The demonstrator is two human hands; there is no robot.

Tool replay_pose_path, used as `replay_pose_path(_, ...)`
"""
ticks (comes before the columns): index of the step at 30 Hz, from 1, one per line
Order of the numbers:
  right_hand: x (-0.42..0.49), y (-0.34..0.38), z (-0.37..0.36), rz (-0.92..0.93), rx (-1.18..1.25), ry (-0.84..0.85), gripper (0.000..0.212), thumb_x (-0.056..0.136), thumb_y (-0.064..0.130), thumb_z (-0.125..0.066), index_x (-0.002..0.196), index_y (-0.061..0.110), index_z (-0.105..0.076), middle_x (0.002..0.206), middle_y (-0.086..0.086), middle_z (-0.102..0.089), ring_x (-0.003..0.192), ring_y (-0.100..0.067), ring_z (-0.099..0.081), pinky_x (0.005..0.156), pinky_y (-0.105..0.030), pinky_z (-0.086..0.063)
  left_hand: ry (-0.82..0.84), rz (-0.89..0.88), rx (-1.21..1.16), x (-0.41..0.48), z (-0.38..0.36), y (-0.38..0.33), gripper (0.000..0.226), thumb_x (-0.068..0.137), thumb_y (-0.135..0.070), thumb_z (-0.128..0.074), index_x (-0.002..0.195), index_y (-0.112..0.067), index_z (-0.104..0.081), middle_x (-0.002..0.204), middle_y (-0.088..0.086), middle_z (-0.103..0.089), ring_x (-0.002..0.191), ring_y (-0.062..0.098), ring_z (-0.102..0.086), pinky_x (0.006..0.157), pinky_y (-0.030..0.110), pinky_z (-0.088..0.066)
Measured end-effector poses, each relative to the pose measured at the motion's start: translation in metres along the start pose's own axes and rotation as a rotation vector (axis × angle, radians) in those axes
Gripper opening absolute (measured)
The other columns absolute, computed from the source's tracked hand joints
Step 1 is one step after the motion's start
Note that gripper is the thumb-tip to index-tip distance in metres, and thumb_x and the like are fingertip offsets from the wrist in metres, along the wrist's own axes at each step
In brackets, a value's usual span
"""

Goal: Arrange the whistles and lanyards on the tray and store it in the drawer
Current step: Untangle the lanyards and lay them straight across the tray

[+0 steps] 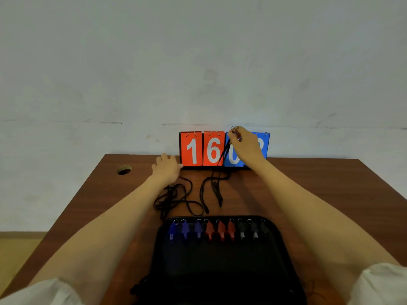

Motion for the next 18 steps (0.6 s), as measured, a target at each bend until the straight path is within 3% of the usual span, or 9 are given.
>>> replay_pose_path(2,-0.002,0.009,0.005,0.052,-0.018,0.032,0.025,0.097,0.026,-0.049,0.104,0.006,-0.063,0.092,0.002,-0.059,0.082,-0.012,-0.052,0.074,-0.020,-0.038,-0.001,-0.081,-0.067,-0.006,0.003,-0.025,0.047,0.096,-0.036,-0.044,0.133,-0.007,-0.043,0.140,0.017,-0.036,0.128,0.035,-0.035,0.103,0.048,-0.035)
replay_pose_path(5,-0.008,0.027,0.014,0.124,0.001,0.048,0.023,0.095,0.025,-0.053,0.097,0.005,-0.065,0.088,0.001,-0.062,0.074,-0.010,-0.052,0.070,-0.016,-0.040,0.004,-0.271,-0.364,-0.023,0.021,-0.074,0.053,0.095,-0.033,-0.050,0.141,-0.008,-0.038,0.148,0.013,-0.034,0.133,0.029,-0.037,0.109,0.040,-0.032)
replay_pose_path(7,-0.013,0.041,0.024,0.178,0.018,0.035,0.021,0.094,0.022,-0.054,0.095,0.005,-0.066,0.086,-0.002,-0.065,0.073,-0.012,-0.053,0.066,-0.010,-0.042,0.019,-0.368,-0.576,-0.037,0.037,-0.105,0.055,0.095,-0.031,-0.051,0.143,-0.010,-0.035,0.148,0.008,-0.036,0.123,0.024,-0.050,0.100,0.033,-0.039)
replay_pose_path(9,-0.017,0.057,0.038,0.228,0.029,0.013,0.014,0.092,0.020,-0.056,0.094,0.008,-0.064,0.085,-0.003,-0.066,0.075,-0.014,-0.056,0.065,-0.006,-0.042,0.024,-0.414,-0.784,-0.050,0.054,-0.127,0.048,0.095,-0.032,-0.051,0.138,-0.011,-0.042,0.138,0.006,-0.050,0.088,0.015,-0.063,0.080,0.024,-0.045)
replay_pose_path(11,-0.020,0.072,0.057,0.258,0.067,-0.016,0.009,0.091,0.020,-0.059,0.093,0.012,-0.061,0.087,-0.004,-0.066,0.076,-0.015,-0.060,0.067,-0.010,-0.046,-0.014,-0.426,-0.903,-0.061,0.071,-0.138,0.034,0.095,-0.029,-0.050,0.121,-0.008,-0.056,0.110,0.005,-0.066,0.065,0.009,-0.057,0.064,0.019,-0.043)
replay_pose_path(14,-0.025,0.092,0.092,0.280,0.137,-0.099,0.010,0.089,0.022,-0.062,0.091,0.012,-0.062,0.083,-0.001,-0.067,0.071,-0.011,-0.064,0.067,-0.014,-0.051,-0.115,-0.402,-0.960,-0.071,0.094,-0.139,0.026,0.094,-0.024,-0.050,0.097,-0.003,-0.065,0.075,-0.004,-0.064,0.055,0.007,-0.051,0.056,0.020,-0.043)
replay_pose_path(16,-0.029,0.101,0.117,0.280,0.178,-0.178,0.009,0.089,0.020,-0.062,0.090,0.011,-0.064,0.081,0.002,-0.066,0.069,-0.005,-0.062,0.065,-0.009,-0.049,-0.207,-0.388,-0.950,-0.079,0.110,-0.132,0.022,0.094,-0.022,-0.052,0.094,-0.005,-0.066,0.071,-0.004,-0.062,0.052,0.002,-0.051,0.053,0.012,-0.042)
replay_pose_path(18,-0.033,0.105,0.138,0.269,0.219,-0.220,0.012,0.092,0.017,-0.057,0.094,0.009,-0.066,0.083,0.001,-0.067,0.068,-0.004,-0.062,0.066,-0.010,-0.050,-0.307,-0.367,-0.866,-0.087,0.125,-0.120,0.022,0.094,-0.023,-0.052,0.098,-0.007,-0.067,0.078,-0.001,-0.063,0.063,0.005,-0.054,0.057,0.011,-0.040)
Point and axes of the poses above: each hand's wrist, its own x-axis towards the middle knuckle, its own z-axis out of the back of the hand, y = z × x, the point moved 7 cm from there along x, towards the middle knuckle
